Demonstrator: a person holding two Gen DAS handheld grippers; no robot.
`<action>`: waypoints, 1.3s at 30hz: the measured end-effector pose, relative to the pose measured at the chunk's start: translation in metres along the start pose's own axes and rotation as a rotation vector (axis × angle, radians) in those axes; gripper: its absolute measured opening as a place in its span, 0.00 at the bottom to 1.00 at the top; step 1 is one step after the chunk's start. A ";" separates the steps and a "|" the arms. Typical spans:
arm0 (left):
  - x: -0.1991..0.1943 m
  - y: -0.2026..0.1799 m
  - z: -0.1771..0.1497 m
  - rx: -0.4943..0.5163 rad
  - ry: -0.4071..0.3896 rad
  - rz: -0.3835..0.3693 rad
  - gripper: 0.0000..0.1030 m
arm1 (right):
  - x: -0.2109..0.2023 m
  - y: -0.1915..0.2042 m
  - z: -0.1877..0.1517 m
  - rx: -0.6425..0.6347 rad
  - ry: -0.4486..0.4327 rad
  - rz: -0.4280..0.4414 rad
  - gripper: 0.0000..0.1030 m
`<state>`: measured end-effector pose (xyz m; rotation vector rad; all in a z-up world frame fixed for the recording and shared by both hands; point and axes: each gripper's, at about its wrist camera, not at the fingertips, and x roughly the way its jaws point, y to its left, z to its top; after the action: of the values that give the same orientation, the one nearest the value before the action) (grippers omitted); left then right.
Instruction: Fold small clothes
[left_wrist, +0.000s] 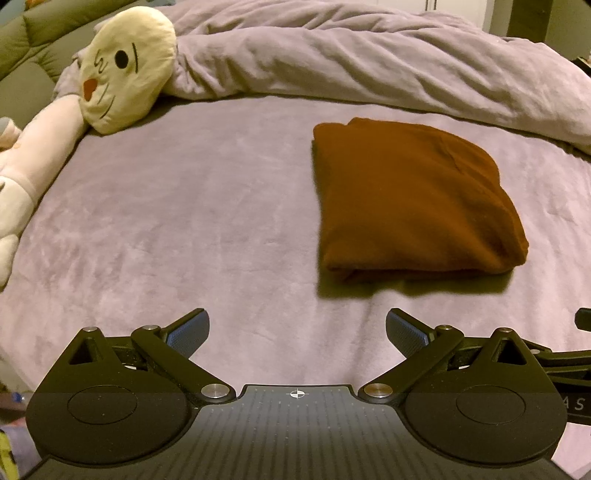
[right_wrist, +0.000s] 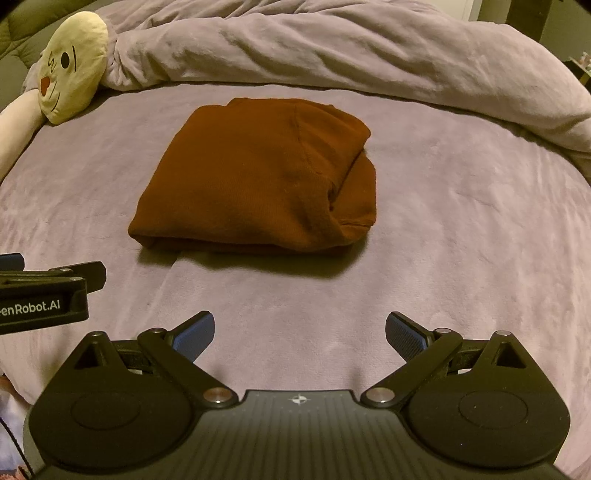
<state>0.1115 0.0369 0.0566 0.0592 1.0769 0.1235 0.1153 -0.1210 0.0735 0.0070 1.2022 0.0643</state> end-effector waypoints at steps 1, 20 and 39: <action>0.000 -0.001 0.000 0.004 -0.001 0.002 1.00 | 0.000 0.000 0.000 0.000 0.000 0.002 0.96; -0.001 -0.008 -0.002 0.049 -0.014 0.053 1.00 | -0.001 -0.002 0.001 0.008 0.001 0.000 0.96; -0.002 -0.005 -0.009 0.052 -0.004 -0.004 1.00 | -0.001 -0.008 -0.001 0.031 -0.004 -0.010 0.96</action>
<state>0.1036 0.0311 0.0533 0.1039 1.0764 0.0915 0.1146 -0.1293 0.0737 0.0286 1.1987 0.0372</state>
